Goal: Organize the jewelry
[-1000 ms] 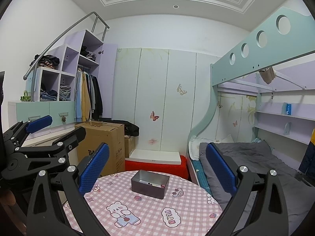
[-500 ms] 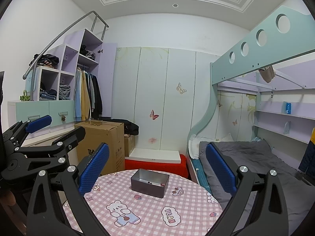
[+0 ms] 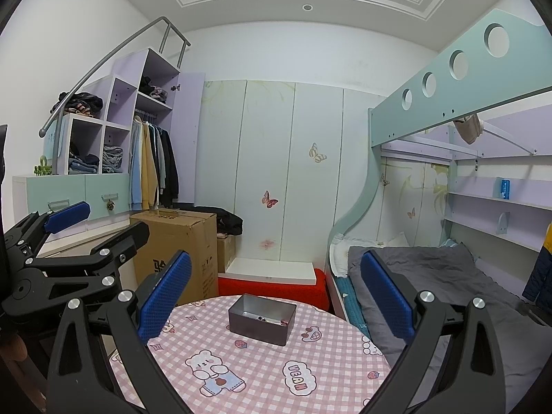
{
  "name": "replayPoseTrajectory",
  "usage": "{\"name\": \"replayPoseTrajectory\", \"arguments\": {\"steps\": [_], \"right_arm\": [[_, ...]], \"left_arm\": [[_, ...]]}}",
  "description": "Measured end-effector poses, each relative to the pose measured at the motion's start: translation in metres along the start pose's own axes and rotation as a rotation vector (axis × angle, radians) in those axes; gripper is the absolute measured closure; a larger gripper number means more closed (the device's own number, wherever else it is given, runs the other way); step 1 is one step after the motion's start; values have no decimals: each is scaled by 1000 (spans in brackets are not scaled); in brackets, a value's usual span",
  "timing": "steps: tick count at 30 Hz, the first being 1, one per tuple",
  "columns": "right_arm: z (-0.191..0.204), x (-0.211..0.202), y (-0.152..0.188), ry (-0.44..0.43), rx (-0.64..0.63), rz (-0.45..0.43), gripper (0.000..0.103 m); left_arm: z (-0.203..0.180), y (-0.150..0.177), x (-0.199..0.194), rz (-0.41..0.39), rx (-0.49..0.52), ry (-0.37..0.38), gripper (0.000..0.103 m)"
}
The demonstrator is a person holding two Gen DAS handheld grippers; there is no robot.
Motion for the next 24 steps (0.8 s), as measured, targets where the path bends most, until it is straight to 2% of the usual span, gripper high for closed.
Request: {"name": "replayPoseTrajectory", "arguments": {"steps": [24], "right_arm": [[-2,4,4,2,-1,12,8]], "left_arm": [[3,5,3,7,2,0,8]]}}
Point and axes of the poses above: each gripper's, at about its wrist camera, not at the fingertips, and x roughly the way its jaws point, z to its left, y to its underside, the point moved 4 cm from there along x, roughly the way its jaws point, and after that the axes turned 4 degrees about z, right-handed, at the moved point
